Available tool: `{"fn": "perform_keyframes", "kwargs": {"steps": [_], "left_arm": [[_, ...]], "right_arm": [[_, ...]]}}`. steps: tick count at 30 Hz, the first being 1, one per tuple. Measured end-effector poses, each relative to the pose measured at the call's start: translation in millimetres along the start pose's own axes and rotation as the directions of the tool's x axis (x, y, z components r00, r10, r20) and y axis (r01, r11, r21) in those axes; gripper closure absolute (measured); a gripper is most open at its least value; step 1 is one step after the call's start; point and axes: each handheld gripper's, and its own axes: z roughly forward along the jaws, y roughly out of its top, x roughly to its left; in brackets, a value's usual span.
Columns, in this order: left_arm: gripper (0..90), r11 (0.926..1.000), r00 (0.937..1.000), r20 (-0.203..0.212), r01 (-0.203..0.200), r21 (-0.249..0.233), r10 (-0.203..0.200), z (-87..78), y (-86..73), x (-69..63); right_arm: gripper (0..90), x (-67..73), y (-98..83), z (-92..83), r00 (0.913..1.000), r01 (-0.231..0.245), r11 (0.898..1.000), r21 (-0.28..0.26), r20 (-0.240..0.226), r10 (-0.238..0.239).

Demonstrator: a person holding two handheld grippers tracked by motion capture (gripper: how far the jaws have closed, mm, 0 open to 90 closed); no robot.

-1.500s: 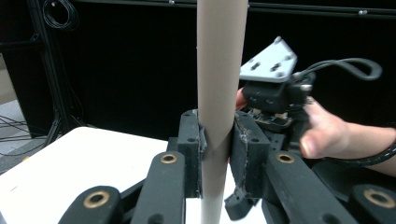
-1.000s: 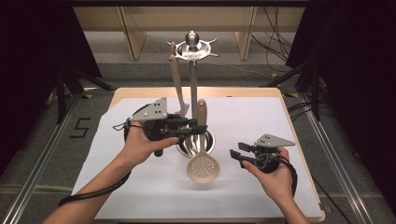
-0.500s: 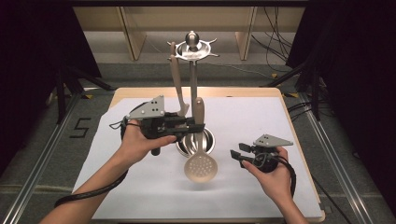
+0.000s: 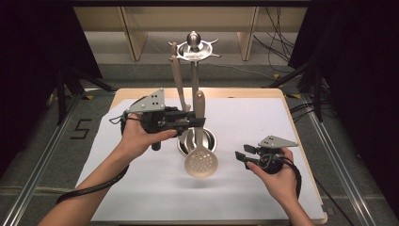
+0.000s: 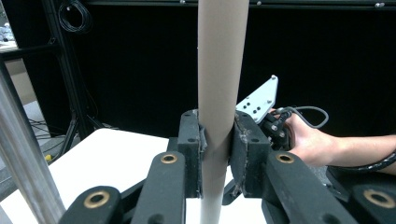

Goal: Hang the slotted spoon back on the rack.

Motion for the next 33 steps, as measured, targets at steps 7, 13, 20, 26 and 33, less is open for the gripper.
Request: {"fn": "perform_keyframes", "kwargs": {"steps": [7,13,20,26,33], "left_arm": [[74.8,0.9999,0.9999,0.003,-0.011,-0.004,0.011,0.2,5.0,0.8],[74.8,0.9999,0.9999,-0.003,-0.015,-0.002,0.015,-1.4,8.5,3.4],[74.8,0.9998,0.9997,-0.017,-0.017,-0.007,0.017,-3.1,16.1,9.0],[74.8,0.9998,0.9996,-0.020,-0.018,-0.005,0.018,-2.9,20.3,10.5],[74.8,0.9998,0.9997,-0.019,-0.018,-0.006,0.018,-1.7,22.2,10.7]], "right_arm": [[53.3,0.8,0.2,-0.5,1.0000,0.002,1.000,-0.004,-0.001,-0.002],[53.1,2.3,0.8,1.0,0.9992,0.037,0.999,-0.002,0.017,-0.037],[53.1,5.3,0.4,1.6,0.9998,-0.007,1.000,0.005,0.019,0.006],[52.9,1.5,1.1,1.3,0.9994,0.032,0.999,-0.005,0.013,-0.032],[52.6,5.7,1.2,1.0,0.9998,-0.016,1.000,0.015,0.014,0.015]]}}
